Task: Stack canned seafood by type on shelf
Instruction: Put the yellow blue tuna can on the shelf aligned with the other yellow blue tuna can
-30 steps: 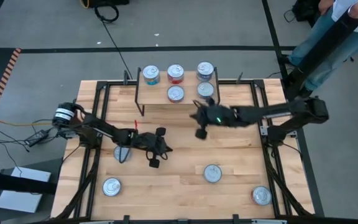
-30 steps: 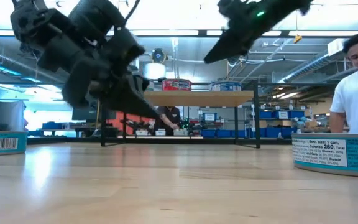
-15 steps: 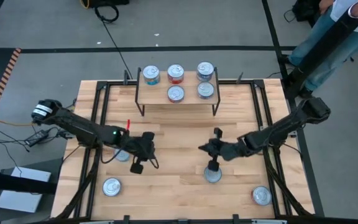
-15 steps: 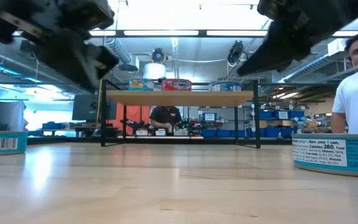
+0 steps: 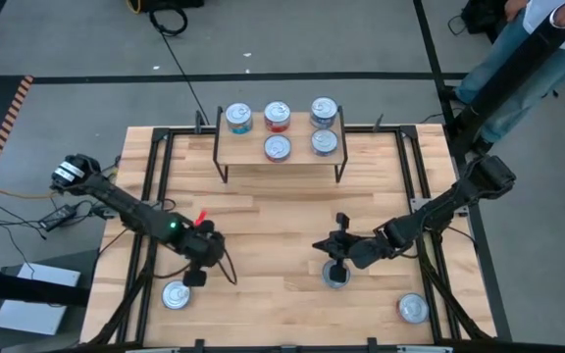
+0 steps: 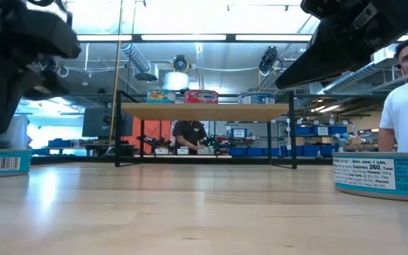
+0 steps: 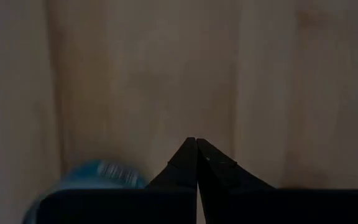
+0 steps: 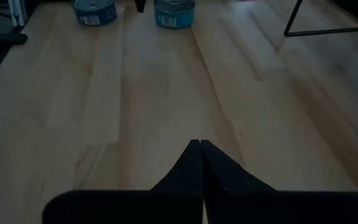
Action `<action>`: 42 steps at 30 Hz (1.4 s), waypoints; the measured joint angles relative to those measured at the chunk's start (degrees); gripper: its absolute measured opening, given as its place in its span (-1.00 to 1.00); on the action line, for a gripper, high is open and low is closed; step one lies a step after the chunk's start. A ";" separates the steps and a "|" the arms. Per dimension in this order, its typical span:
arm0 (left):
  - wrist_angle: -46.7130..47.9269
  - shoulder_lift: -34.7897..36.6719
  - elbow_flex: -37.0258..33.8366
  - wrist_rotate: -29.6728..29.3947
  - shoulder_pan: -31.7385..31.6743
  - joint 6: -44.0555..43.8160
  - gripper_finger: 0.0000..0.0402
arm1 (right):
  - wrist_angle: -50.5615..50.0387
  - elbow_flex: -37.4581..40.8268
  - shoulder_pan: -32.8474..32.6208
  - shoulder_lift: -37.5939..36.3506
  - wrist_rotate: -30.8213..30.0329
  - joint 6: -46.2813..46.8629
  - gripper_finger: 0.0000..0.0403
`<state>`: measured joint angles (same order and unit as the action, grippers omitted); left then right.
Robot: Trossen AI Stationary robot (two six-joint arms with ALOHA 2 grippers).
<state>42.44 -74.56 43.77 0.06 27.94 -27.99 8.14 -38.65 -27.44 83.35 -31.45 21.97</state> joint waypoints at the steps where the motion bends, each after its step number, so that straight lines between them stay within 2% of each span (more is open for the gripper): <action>1: 1.22 0.00 0.00 -0.50 0.43 -2.58 -0.97 | -0.02 0.00 0.00 0.00 -0.30 0.01 -0.99; 7: 6.26 0.00 -0.02 -4.06 3.00 -15.74 -0.91 | -0.02 0.00 0.02 0.00 -0.87 -1.21 -0.99; 13: 7.60 -0.02 -0.02 -8.26 4.01 -21.86 -0.67 | -0.04 -0.02 0.02 0.00 -2.17 -2.05 -0.99; 18: 11.99 -1.13 -0.04 -8.47 4.05 -25.44 -0.50 | -0.04 -0.02 0.02 0.00 -2.18 -2.20 -0.99; 22: 12.47 -3.48 -0.04 -7.21 4.07 -26.42 -0.46 | -0.04 -0.02 0.02 0.00 -2.18 -2.20 -0.99; 32: 12.07 -7.85 0.22 -7.40 4.09 -26.24 -0.51 | -0.02 -0.04 0.02 0.00 -2.18 -2.42 -0.99; 42: 10.40 -7.98 0.11 -8.35 4.07 -23.26 -0.86 | 0.08 -0.04 0.02 0.00 -2.16 -2.44 -0.99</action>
<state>52.84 -82.54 43.88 -8.30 32.01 -51.25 8.23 -38.70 -27.42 83.35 -33.61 19.53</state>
